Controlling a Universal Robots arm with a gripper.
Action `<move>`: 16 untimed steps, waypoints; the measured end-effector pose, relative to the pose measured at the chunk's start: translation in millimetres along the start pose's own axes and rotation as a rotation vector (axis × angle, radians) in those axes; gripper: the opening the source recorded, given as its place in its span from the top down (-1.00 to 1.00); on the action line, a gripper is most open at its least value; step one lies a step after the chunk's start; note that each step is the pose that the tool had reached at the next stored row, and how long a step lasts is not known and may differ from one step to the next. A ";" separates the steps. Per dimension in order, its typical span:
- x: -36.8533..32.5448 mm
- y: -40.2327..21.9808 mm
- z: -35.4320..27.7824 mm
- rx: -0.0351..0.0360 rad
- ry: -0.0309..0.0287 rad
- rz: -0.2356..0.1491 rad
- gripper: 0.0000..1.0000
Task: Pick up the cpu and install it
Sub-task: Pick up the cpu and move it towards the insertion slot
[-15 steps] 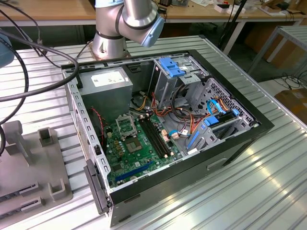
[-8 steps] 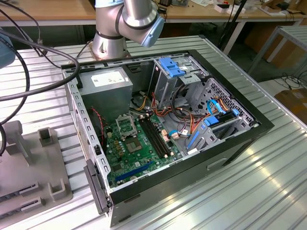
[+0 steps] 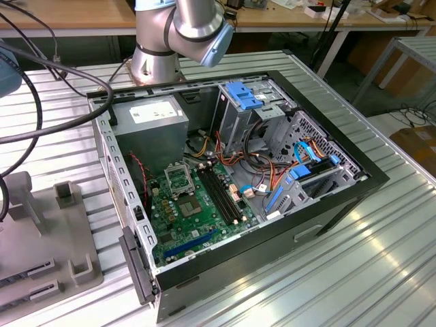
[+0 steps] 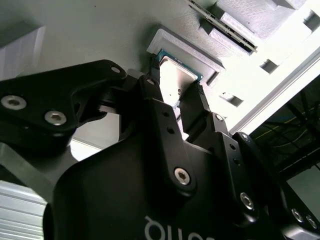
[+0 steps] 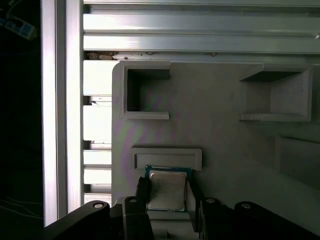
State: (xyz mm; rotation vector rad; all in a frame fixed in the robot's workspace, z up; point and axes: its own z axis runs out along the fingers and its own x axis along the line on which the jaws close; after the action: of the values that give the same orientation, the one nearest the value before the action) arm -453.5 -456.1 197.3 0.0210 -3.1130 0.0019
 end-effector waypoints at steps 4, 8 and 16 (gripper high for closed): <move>0.0 0.1 0.3 -0.0003 -0.0004 0.000 0.25; 0.0 0.1 0.3 -0.0004 -0.0005 0.000 0.25; 0.0 0.2 0.3 -0.0003 -0.0005 0.000 0.25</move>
State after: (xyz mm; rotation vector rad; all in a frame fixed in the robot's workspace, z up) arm -453.5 -455.9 197.1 0.0210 -3.1135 0.0013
